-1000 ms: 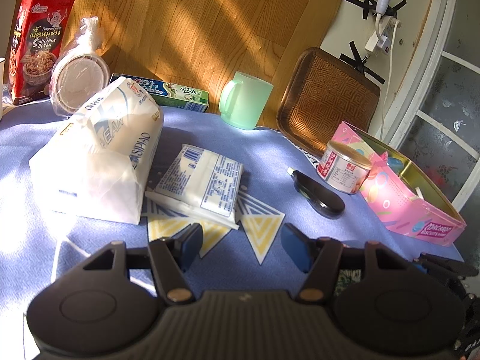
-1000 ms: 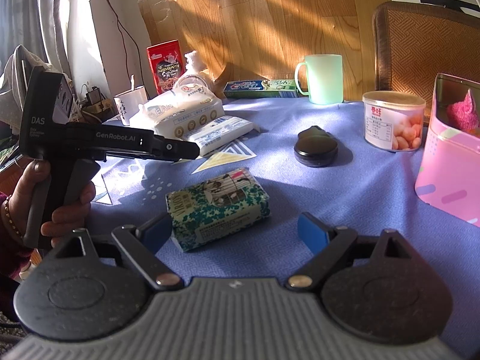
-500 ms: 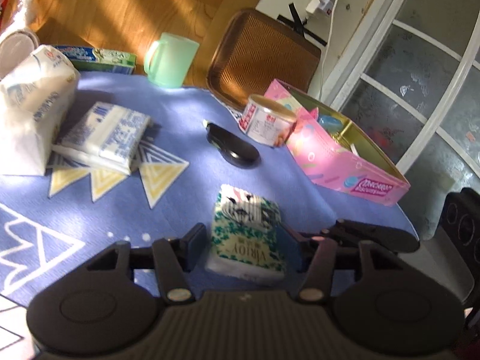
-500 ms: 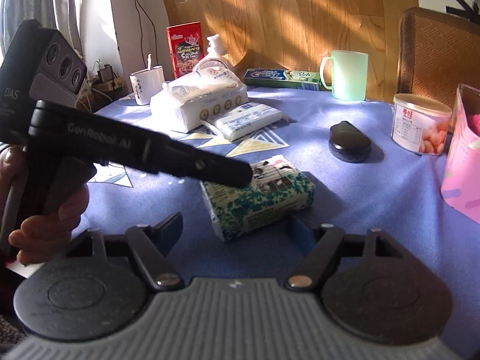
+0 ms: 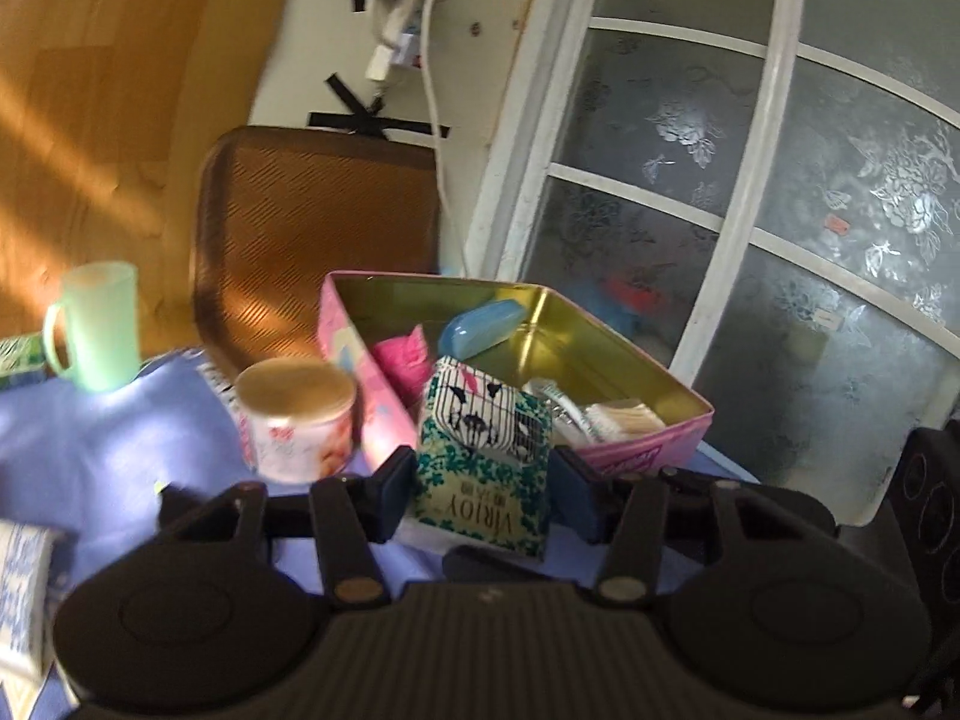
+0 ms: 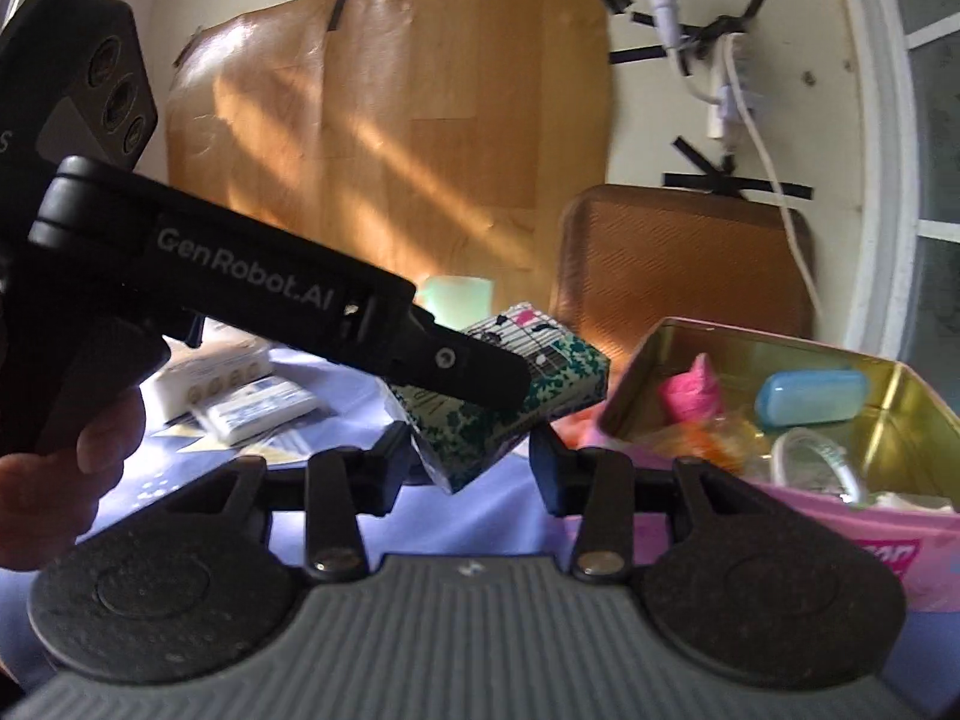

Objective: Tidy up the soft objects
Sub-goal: 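Carry the soap box into the pink tin and open the right gripper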

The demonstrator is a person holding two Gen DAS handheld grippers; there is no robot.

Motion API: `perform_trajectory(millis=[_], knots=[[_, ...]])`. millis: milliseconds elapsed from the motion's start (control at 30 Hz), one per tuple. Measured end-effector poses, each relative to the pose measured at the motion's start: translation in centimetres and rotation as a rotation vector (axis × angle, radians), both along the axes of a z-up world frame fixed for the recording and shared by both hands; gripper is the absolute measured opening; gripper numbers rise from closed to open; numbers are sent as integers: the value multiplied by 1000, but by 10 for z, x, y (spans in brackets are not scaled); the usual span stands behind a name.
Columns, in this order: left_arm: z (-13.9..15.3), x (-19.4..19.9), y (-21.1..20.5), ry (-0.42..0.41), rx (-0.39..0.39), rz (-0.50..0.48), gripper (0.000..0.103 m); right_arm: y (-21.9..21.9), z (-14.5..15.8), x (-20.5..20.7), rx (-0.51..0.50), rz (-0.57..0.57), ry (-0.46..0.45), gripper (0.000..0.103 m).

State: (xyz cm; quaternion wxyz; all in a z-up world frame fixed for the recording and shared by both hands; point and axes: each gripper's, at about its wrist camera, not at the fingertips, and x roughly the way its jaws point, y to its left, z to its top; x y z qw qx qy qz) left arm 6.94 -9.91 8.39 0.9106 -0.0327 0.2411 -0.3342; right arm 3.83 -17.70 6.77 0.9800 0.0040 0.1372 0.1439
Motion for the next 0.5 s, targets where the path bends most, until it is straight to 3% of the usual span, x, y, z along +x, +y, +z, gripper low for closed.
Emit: perform_trajectory(millis=[100, 167, 233, 300, 500], knots=[[8, 20, -42, -34, 22, -40, 51, -28, 1, 14, 9, -82, 11, 46], [10, 33, -65, -59, 46, -46, 65, -42, -2, 34, -9, -158, 25, 46], [8, 44, -79, -56, 72, -12, 67, -52, -7, 61, -72, -298, 51, 47], [4, 48, -82, -26, 76, 8, 67, -66, -12, 78, -71, -374, 77, 47], [-10, 29, -51, -30, 83, 38, 67, -76, -15, 61, 3, -388, 48, 47]])
